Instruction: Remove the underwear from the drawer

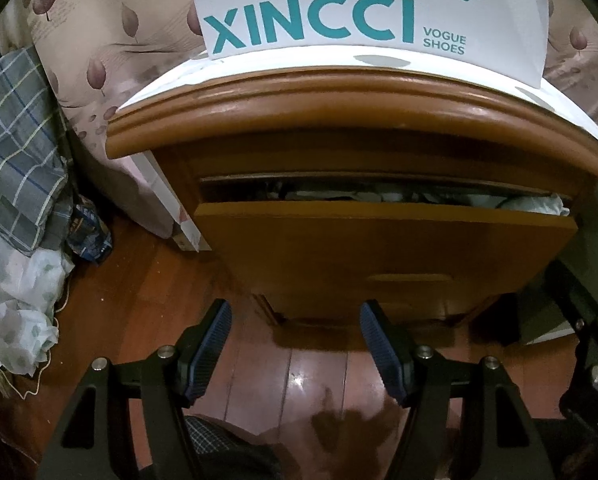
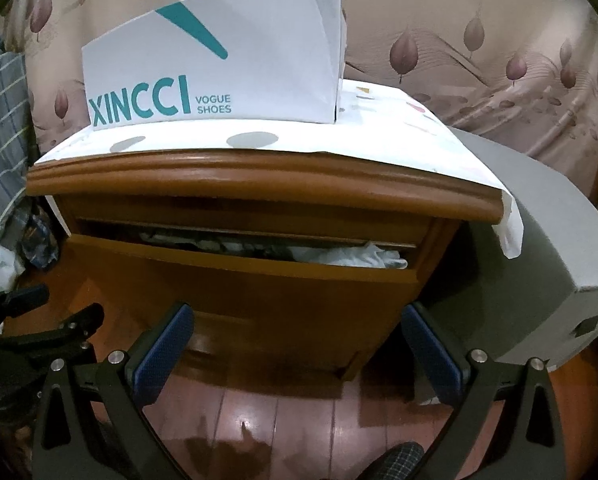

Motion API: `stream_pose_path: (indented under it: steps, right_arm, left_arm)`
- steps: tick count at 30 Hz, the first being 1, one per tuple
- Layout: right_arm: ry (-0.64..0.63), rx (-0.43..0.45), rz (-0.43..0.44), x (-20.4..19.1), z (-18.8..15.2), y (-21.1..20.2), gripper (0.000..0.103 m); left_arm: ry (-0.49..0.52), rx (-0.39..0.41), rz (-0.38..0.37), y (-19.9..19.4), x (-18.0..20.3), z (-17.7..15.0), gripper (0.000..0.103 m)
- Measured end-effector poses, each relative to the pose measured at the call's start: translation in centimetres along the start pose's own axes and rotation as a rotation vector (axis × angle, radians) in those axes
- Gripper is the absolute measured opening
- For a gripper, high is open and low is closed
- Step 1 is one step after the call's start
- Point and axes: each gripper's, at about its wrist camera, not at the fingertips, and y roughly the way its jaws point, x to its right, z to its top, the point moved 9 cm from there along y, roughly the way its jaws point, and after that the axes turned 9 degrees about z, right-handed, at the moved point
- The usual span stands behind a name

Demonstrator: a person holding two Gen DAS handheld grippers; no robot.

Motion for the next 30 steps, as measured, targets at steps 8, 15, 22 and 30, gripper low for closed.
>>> stream_pose_path:
  steps: [8,15,22,30]
  right_arm:
    - [0.008,-0.029,-0.01,0.35,0.16,0.43,0.102]
    - [0.018,-0.033,0.003,0.41,-0.06,0.5,0.102]
    - [0.023,-0.029,-0.013,0.43,0.05,0.48,0.102]
    - [0.022,-0.043,-0.022,0.54,-0.09,0.52,0.102]
  left_arm:
    - [-0.007,0.017,-0.002,-0.05,-0.47,0.1,0.069]
    - [0.0,0.007,-0.012,-0.08,-0.26,0.05,0.069]
    - [0.015,-0.006,0.006,0.03,0.08,0.01,0.069]
    - [-0.02,-0.016,0.018,0.09,-0.72,0.12,0.069]
